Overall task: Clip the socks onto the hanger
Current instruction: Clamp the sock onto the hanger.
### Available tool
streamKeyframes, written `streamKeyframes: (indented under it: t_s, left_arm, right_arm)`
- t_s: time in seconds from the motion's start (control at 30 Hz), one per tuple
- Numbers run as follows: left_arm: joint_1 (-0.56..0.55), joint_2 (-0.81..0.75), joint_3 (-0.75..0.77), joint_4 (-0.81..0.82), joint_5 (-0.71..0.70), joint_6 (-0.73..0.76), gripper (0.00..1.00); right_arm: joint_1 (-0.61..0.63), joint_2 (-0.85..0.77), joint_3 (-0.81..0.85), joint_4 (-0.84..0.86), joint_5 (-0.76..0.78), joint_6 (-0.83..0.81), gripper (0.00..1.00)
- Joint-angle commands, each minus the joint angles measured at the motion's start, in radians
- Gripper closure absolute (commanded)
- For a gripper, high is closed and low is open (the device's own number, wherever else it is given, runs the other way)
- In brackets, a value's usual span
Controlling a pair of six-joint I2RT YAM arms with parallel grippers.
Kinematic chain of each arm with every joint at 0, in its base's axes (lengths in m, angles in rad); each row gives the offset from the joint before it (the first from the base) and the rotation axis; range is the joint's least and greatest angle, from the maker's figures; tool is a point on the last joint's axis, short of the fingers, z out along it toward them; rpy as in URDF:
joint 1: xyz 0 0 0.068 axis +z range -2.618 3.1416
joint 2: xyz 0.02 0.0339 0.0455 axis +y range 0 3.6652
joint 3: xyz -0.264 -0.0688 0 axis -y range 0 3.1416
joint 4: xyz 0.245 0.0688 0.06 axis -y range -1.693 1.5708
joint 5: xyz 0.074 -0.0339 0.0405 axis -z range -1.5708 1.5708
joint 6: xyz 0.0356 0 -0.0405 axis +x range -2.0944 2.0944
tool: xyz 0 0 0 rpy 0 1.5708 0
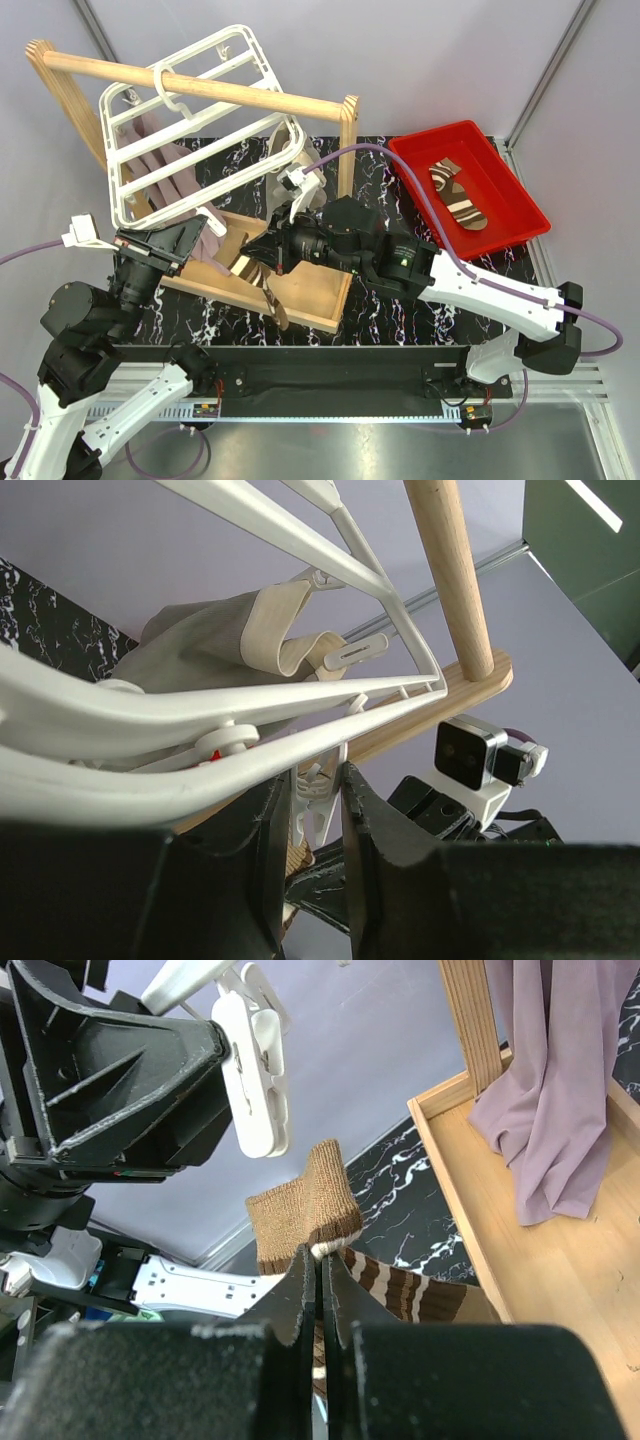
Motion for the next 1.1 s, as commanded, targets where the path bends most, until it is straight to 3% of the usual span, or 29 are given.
streamKeyframes:
  t_s: [0.0, 1.07]
  left_arm:
    - [0.0, 0.019, 0.004, 0.01, 0.026, -0.003, 1.0]
    - [0.0, 0.021, -0.008, 0.019, 0.038, -0.009, 1.0]
  right_arm:
    - [-0.001, 0.004, 0.056, 0.034, 0.023, -0.011, 1.0]
    - [-0.007, -0.054, 0.01, 0.083, -0.087, 0.024, 1.0]
